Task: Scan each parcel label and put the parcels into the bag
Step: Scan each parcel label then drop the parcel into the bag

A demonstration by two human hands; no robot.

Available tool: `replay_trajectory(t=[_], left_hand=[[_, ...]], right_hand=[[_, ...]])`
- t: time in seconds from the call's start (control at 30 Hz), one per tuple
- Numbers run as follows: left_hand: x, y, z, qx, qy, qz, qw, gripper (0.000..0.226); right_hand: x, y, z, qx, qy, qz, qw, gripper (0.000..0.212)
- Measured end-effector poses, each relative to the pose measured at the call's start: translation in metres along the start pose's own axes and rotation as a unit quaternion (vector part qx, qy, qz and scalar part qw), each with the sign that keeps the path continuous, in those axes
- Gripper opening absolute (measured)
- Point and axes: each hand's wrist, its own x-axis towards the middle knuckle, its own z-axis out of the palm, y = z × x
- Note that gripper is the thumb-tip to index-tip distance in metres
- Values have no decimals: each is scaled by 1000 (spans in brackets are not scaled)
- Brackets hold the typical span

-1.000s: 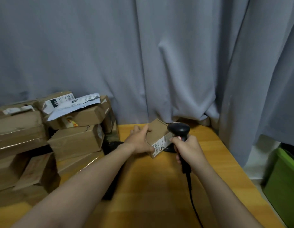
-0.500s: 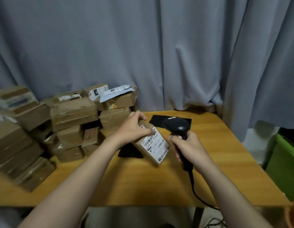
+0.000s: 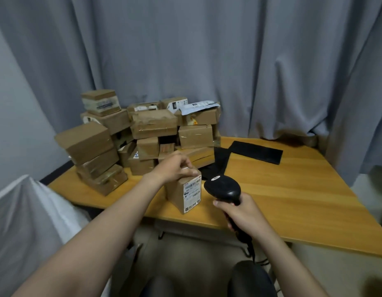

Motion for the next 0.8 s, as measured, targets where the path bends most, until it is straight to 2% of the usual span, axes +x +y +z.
replay_trajectory(t=[0.13, 0.43, 0.8], left_hand=[[-12, -12, -6, 37, 10, 5, 999, 23], [-20, -22, 14, -62, 35, -49, 996, 32], [-16, -33, 18, -90, 36, -43, 994, 32]], right_hand=[[-8, 3, 10, -28, -14, 10, 999, 21], [-19, 17, 18, -14, -20, 13, 1000, 40], [-21, 24, 17, 11, -17, 5, 1000, 41]])
